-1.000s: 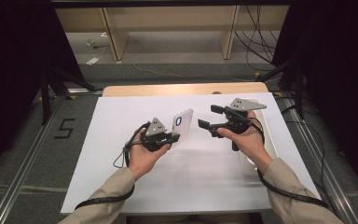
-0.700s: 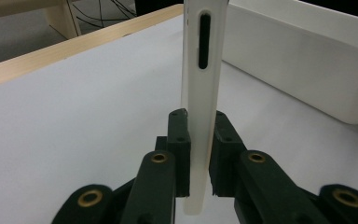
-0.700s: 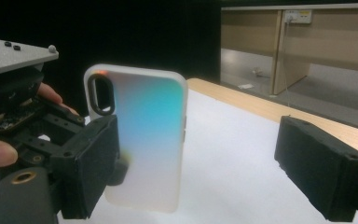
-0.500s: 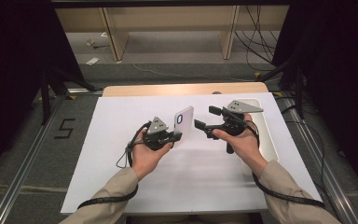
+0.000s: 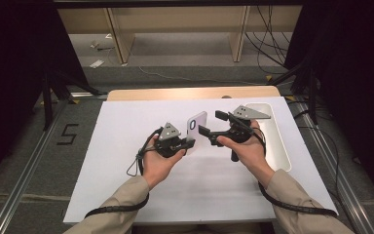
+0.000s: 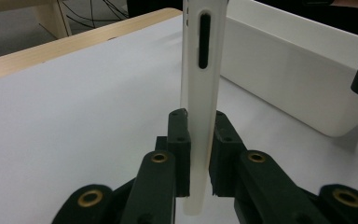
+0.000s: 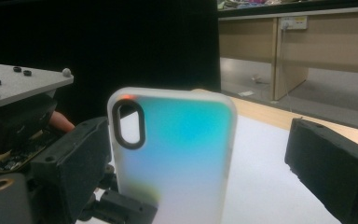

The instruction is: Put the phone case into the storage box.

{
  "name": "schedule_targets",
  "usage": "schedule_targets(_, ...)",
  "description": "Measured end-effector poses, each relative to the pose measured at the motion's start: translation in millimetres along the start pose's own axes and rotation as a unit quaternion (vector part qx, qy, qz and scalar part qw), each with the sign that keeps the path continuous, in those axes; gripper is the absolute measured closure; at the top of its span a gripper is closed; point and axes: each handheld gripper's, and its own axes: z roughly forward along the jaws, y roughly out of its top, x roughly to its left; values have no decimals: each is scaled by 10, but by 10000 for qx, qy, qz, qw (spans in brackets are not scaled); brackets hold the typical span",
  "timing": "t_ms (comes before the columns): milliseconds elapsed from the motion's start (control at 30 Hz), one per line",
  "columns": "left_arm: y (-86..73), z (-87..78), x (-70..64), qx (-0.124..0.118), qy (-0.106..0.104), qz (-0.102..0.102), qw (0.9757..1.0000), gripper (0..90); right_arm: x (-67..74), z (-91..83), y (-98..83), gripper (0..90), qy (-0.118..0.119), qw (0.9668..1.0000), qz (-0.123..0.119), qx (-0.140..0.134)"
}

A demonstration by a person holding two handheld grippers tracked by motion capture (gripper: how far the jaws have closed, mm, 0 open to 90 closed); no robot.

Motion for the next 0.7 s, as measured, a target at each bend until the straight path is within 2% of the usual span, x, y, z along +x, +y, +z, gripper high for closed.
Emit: schedule_targets(700,13,103,-130,43,-130,8,9999,810,58,71,-37,79,-120,9999,86,-5)
